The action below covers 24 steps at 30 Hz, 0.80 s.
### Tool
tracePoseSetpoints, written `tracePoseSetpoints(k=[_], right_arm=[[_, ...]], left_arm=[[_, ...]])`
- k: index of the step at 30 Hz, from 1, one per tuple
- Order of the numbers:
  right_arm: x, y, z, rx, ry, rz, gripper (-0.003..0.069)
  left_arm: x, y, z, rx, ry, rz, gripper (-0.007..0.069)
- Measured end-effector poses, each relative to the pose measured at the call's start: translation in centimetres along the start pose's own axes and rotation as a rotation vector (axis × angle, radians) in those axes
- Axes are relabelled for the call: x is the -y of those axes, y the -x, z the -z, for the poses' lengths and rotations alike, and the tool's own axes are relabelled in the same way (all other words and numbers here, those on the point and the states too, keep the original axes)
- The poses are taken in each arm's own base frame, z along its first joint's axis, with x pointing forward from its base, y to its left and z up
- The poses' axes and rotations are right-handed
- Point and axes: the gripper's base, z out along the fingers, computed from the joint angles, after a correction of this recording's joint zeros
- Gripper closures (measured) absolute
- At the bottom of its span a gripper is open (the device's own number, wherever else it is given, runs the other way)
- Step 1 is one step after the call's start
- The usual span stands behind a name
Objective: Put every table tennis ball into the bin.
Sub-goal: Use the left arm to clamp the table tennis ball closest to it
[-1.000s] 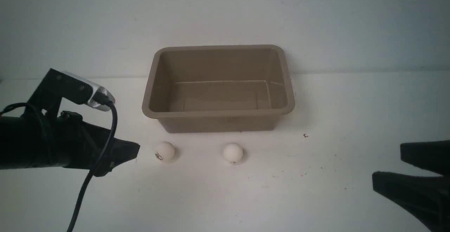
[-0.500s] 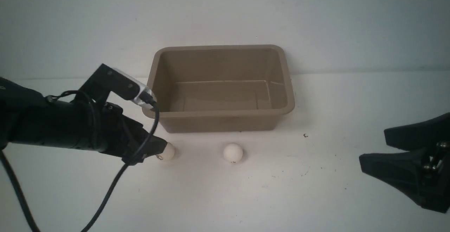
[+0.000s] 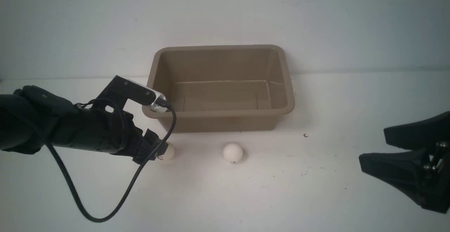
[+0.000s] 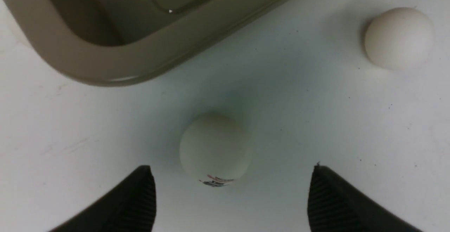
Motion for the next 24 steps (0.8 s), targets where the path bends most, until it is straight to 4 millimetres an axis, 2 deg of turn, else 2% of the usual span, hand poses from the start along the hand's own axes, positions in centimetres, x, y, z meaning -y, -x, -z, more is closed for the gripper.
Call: tracePoseSetpoints(k=[16, 24], right_arm=[[0.0, 0.0, 0.0, 0.004, -0.002, -0.003, 0.0134], [0.0, 0.0, 0.0, 0.004, -0.002, -0.003, 0.0134]], left_arm=[[-0.7, -0.9, -2.8, -0.013, -0.009, 0.071, 0.0104], [-0.7, -0.6, -3.0, 0.027, -0.016, 0.074, 0.0104]])
